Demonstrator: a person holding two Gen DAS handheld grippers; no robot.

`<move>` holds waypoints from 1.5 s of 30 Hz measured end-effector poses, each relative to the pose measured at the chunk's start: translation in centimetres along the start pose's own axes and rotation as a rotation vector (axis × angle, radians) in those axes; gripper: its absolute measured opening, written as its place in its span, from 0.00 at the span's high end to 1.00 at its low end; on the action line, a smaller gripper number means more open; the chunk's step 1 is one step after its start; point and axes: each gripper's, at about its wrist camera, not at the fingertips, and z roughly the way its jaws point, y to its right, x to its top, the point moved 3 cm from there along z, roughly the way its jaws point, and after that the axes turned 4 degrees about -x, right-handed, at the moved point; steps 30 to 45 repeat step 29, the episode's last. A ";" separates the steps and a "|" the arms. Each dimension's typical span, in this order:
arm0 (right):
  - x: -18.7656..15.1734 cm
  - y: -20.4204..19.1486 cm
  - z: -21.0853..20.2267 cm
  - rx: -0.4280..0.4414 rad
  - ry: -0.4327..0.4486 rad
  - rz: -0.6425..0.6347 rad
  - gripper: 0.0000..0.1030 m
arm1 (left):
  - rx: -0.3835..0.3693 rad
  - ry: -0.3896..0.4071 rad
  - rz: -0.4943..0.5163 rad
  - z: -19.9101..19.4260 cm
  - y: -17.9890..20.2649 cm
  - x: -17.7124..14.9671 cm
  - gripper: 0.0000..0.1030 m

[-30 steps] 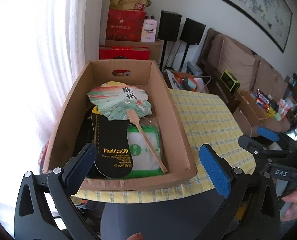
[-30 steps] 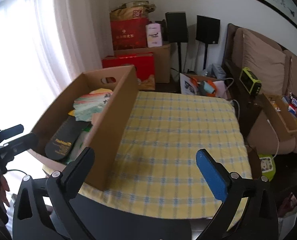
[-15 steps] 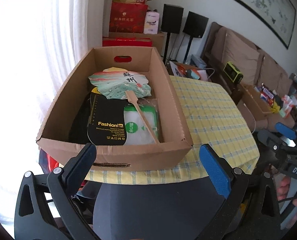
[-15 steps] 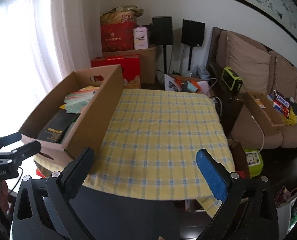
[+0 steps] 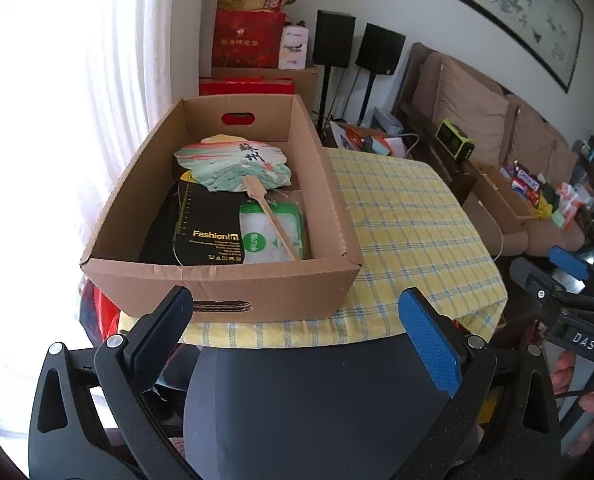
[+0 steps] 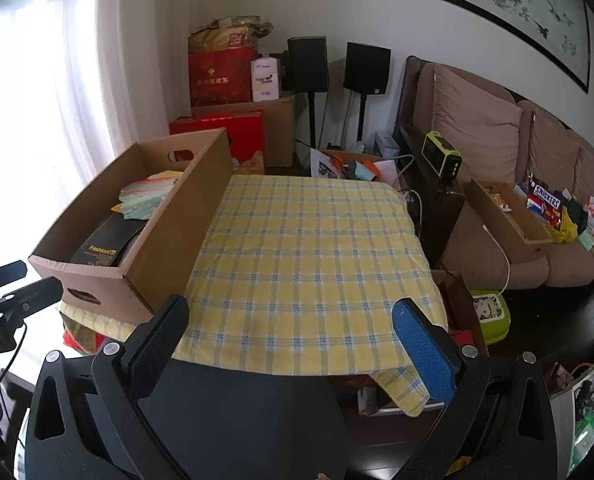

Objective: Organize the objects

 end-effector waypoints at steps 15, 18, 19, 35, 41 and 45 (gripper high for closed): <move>-0.3 0.1 -0.2 -0.012 -0.001 0.007 0.00 | 0.007 -0.003 0.002 0.3 0.1 -0.3 0.00; -0.3 0.1 -0.2 -0.015 -0.001 0.005 0.00 | 0.006 -0.004 0.002 0.3 0.1 -0.3 0.00; -0.3 0.2 -0.2 -0.015 -0.001 0.007 0.00 | 0.006 -0.005 0.004 0.3 0.1 -0.3 0.00; -0.4 0.3 -0.1 -0.009 -0.007 0.013 0.00 | 0.015 0.001 0.012 0.2 0.4 -0.3 0.00; -0.4 0.3 -0.1 -0.009 -0.007 0.013 0.00 | 0.015 0.001 0.012 0.2 0.4 -0.3 0.00; -0.4 0.3 -0.1 -0.009 -0.007 0.013 0.00 | 0.015 0.001 0.012 0.2 0.4 -0.3 0.00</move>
